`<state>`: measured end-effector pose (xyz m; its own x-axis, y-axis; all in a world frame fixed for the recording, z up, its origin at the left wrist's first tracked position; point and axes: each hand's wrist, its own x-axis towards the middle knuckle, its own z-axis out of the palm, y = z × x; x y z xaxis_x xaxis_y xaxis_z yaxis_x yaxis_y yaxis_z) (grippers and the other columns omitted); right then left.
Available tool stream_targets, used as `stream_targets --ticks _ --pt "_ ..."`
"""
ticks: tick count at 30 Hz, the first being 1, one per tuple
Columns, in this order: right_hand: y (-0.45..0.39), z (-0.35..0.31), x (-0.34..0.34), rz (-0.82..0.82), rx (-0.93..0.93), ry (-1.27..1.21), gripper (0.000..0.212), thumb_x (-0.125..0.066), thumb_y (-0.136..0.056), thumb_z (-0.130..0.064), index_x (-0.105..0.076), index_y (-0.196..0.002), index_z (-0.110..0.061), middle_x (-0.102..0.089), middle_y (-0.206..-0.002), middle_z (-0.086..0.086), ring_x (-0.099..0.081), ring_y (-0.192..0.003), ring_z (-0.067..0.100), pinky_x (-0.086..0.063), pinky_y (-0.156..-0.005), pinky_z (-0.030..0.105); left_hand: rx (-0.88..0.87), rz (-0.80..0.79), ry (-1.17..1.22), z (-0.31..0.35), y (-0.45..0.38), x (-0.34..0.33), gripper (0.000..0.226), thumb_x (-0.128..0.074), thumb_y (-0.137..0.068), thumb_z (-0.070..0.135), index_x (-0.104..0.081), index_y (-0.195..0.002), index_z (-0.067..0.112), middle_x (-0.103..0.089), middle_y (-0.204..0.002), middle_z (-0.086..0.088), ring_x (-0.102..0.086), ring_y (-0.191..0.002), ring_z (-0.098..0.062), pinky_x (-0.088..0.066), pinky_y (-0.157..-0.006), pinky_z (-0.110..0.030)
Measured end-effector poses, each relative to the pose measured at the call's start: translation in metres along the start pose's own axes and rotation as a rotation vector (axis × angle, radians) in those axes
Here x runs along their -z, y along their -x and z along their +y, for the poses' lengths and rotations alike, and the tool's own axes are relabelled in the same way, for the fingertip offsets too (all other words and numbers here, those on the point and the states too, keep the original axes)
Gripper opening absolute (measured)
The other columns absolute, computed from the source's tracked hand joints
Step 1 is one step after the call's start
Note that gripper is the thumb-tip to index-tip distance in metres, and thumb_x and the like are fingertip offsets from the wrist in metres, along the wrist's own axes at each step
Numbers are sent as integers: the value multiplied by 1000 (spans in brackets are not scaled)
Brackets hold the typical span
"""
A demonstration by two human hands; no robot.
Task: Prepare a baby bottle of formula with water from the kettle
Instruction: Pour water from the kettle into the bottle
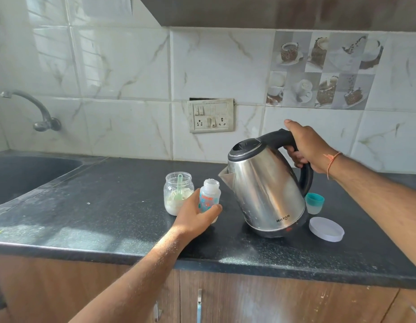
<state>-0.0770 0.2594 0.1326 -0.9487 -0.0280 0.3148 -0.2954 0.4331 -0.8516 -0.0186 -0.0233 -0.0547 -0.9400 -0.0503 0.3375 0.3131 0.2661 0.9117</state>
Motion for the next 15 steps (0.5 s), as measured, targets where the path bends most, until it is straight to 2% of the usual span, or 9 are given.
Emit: stream_targets --ticks 6,11,15 --pt "2 -12 -9 -6 33 28 70 -35 -110 -53 -41 -56 -9 -29 -40 4 -22 -38 20 -25 -51 31 -4 17 33 1 2 0 23 -77 -100 18 -66 -115 32 -79 -103 6 -75 -88 4 -57 -78 -16" --pt "2 -16 -13 -6 52 49 71 -35 -110 -54 -42 -55 -9 -30 -40 4 -24 -36 20 -25 -50 30 6 47 38 1 2 1 21 -77 -100 15 -68 -114 27 -80 -102 0 -75 -85 1 -59 -76 -17" --pt "4 -18 -14 -10 62 57 70 -36 -110 -53 -41 -55 -10 -31 -40 2 -23 -35 19 -25 -50 30 17 55 41 3 3 1 20 -80 -96 18 -68 -110 25 -78 -96 2 -73 -80 1 -59 -74 -15"
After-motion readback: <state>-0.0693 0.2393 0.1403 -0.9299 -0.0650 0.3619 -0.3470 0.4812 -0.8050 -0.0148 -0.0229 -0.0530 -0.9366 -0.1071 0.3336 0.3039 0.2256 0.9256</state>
